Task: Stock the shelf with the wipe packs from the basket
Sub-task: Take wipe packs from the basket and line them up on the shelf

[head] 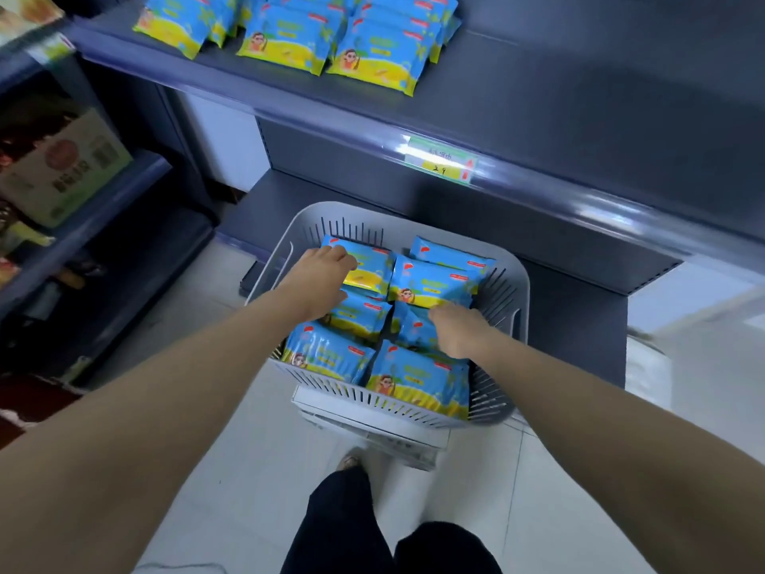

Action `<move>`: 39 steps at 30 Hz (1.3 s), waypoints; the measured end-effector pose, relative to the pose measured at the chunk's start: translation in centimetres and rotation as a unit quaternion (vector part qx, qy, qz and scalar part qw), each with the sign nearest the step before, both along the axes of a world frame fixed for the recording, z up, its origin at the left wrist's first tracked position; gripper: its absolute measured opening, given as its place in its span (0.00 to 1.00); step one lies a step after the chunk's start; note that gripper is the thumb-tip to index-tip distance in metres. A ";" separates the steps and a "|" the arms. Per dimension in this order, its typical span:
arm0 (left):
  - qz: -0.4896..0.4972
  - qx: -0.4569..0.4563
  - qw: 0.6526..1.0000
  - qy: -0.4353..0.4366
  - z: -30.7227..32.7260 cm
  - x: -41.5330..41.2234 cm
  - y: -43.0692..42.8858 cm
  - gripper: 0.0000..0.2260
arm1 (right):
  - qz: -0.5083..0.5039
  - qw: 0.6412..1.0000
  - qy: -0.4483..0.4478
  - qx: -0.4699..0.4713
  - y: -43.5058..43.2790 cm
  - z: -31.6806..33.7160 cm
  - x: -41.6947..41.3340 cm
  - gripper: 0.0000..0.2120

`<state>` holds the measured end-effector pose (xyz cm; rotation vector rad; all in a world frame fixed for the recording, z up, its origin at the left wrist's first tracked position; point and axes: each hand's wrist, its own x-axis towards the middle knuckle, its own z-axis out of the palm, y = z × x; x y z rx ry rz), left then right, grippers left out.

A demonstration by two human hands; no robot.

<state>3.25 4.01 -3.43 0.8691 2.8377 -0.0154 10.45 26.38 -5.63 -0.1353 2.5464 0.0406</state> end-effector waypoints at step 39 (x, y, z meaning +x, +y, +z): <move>0.017 0.047 0.998 -0.033 17.5 -7.2 2.1 0.14 | -0.049 0.946 0.269 -0.176 4.2 24.0 -12.5 0.18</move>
